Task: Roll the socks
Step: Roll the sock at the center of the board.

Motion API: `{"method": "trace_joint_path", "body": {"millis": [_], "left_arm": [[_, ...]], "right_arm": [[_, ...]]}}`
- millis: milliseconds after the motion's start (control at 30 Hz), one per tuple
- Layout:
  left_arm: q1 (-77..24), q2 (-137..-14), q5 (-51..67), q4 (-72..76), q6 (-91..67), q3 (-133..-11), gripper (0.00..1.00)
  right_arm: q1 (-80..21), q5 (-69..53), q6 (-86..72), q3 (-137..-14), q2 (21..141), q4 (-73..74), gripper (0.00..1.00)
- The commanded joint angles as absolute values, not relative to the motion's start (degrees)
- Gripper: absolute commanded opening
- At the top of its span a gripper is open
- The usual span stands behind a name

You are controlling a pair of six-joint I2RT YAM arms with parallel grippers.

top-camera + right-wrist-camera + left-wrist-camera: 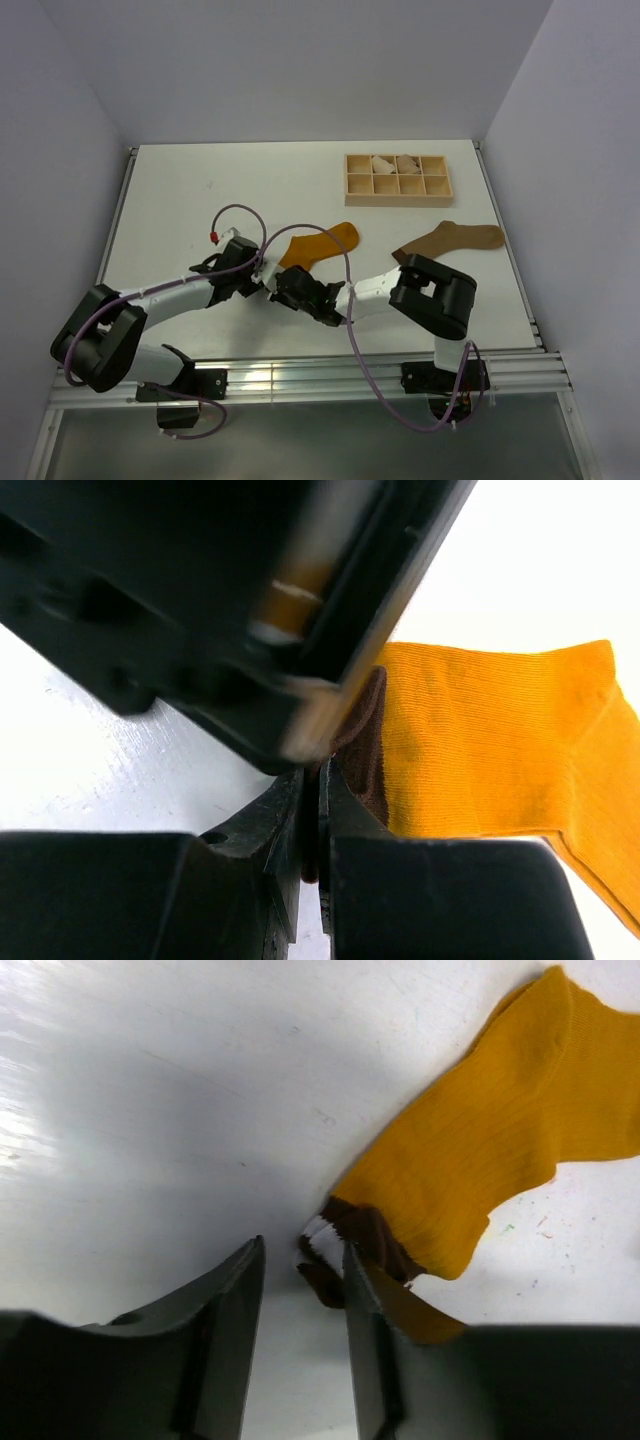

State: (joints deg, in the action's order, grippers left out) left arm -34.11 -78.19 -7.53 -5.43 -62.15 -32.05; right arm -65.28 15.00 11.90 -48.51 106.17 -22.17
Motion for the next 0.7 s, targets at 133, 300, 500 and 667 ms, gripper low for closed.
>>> {"method": "trace_joint_path", "body": {"millis": [133,300,500,667], "left_arm": [[-31.4,-73.7,-11.8,-8.7,-61.1,-32.9,0.63],[-27.3,-70.9,-11.9,-9.1,-61.0,-32.5,0.74],[-23.1,-65.6,-11.3,-8.1,-60.6,-30.7,0.77],[-22.8,-62.0,-7.4,-5.3,-58.4,-28.1,0.76]], "right_arm": [[-60.2,2.4,6.4,-50.9,104.9,-7.1,0.00],[-57.7,-6.3,2.8,-53.5,104.6,-3.3,0.00],[-53.4,-19.0,-5.2,-58.3,106.6,-0.4,0.00],[-50.0,-27.1,-11.9,-60.4,109.2,-1.1,0.00]]}}
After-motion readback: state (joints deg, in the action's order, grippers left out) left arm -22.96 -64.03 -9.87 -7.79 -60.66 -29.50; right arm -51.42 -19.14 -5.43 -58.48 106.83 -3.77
